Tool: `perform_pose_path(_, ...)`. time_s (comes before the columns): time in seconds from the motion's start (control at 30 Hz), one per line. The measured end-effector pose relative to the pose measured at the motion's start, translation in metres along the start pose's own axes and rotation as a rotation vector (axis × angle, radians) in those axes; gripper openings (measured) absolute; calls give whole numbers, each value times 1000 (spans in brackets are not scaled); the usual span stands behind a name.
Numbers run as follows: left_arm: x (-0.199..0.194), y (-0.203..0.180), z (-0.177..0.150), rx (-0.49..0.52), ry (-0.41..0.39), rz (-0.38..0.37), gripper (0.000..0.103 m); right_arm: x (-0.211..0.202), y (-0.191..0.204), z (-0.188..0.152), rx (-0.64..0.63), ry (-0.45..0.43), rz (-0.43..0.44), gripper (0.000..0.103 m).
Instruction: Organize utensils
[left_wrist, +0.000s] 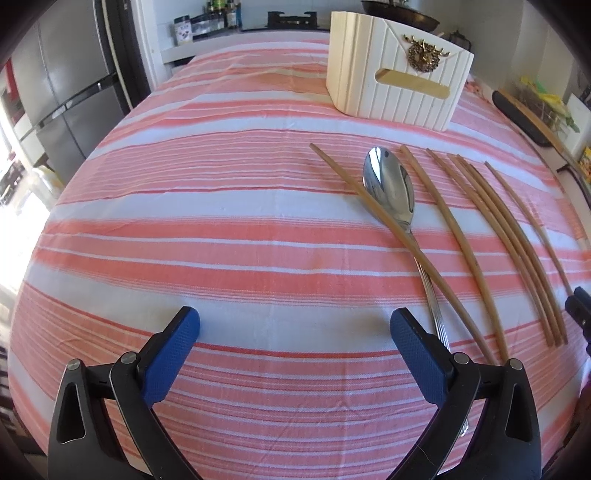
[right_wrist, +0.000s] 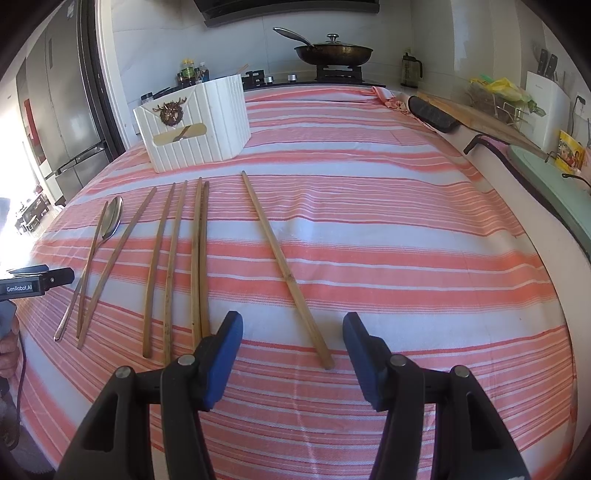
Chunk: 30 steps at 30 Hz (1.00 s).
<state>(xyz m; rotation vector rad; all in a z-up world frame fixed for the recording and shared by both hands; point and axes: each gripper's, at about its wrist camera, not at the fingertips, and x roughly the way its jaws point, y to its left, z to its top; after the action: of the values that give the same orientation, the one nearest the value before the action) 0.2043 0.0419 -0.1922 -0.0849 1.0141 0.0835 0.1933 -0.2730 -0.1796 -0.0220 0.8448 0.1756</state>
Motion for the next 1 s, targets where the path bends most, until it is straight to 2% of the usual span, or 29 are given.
perform_pose_path(0.5, -9, 9, 6, -87, -14, -44, 103, -2, -3, 1, 17, -10, 5, 58)
perform_pose_path(0.8, -6, -19, 8, -58, -10, -81, 103, -2, -5, 1, 24, -10, 9, 58)
perform_pose_path(0.9, -1, -37, 13, -32, -18, -64, 103, -2, -5, 1, 26, -10, 10, 58)
perform_pose_path(1.0, 11, -51, 15, 39, -4, 27, 103, -2, -5, 1, 26, -12, 10, 58)
